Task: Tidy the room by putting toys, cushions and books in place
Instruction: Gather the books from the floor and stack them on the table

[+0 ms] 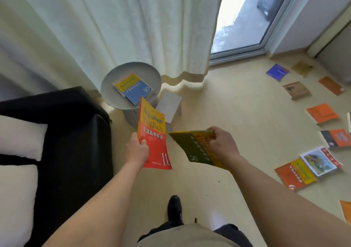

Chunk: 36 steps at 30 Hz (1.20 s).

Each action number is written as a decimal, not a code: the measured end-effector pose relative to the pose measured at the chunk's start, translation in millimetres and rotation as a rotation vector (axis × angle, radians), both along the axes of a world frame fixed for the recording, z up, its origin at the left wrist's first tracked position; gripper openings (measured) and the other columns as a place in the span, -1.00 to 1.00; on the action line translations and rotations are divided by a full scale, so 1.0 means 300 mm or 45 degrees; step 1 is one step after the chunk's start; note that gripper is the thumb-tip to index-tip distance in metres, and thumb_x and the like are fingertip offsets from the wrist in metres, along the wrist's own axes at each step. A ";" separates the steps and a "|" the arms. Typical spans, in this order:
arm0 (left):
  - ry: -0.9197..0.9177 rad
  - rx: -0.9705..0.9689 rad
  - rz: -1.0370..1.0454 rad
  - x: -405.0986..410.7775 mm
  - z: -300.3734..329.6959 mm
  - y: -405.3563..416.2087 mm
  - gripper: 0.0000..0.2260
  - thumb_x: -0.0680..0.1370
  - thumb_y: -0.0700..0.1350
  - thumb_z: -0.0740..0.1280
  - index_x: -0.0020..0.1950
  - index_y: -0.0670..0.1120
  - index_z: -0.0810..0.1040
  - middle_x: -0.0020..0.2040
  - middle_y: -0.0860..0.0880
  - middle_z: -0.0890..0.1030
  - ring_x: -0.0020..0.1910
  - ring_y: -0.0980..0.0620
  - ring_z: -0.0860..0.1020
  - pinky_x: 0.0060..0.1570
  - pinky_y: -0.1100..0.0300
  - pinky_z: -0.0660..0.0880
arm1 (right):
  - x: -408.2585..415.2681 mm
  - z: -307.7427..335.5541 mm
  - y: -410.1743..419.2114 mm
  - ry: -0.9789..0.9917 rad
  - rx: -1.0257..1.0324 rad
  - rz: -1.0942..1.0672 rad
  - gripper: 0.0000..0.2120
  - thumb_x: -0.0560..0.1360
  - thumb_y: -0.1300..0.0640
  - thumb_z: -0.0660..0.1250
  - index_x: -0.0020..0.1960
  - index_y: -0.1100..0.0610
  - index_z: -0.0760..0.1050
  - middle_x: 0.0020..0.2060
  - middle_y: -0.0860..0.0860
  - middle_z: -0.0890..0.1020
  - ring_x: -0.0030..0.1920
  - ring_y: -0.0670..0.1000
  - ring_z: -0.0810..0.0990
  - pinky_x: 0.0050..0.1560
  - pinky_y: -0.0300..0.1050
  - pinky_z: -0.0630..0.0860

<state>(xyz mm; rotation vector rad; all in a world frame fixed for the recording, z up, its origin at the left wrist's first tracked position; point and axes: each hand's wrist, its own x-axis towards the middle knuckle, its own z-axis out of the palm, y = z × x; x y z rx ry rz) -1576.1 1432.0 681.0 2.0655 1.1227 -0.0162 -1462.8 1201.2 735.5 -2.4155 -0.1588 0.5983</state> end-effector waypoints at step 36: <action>-0.237 -0.853 1.025 1.245 -0.962 1.477 -0.72 0.64 -0.24 0.19 0.28 0.05 0.40 0.17 -0.08 0.56 0.09 -0.18 0.58 0.09 -0.29 0.54 | 1.449 -0.699 1.601 0.095 -0.534 1.167 -0.86 0.55 0.25 0.22 0.07 0.09 0.33 -0.07 -0.02 0.38 -0.03 0.01 0.39 -0.03 -0.15 0.38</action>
